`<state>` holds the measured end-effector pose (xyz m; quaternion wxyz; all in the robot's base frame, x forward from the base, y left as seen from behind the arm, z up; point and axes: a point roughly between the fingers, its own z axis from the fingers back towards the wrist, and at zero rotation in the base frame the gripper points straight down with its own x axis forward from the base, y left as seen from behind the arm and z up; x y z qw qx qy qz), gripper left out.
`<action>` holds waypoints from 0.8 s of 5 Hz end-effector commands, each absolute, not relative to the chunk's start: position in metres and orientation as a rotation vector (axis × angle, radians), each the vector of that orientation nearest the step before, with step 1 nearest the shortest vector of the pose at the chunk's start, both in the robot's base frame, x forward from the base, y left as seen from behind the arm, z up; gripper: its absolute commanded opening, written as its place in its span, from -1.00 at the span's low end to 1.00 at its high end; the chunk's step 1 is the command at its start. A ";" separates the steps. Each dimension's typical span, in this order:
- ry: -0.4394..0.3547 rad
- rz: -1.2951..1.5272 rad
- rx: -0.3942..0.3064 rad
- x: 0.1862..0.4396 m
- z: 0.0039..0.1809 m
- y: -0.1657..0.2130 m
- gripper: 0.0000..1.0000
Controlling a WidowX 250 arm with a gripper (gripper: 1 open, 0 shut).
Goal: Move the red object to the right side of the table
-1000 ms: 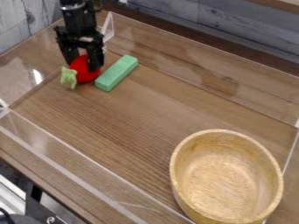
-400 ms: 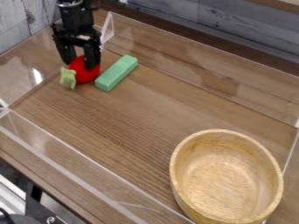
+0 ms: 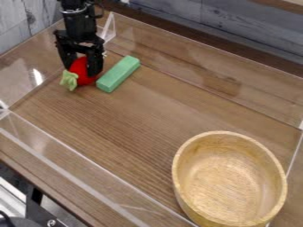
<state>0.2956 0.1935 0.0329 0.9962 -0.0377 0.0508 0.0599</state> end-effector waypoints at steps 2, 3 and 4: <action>0.007 0.124 -0.061 0.302 0.092 0.193 1.00; 0.014 0.124 -0.056 0.304 0.084 0.195 1.00; 0.030 0.106 -0.045 0.304 0.071 0.198 1.00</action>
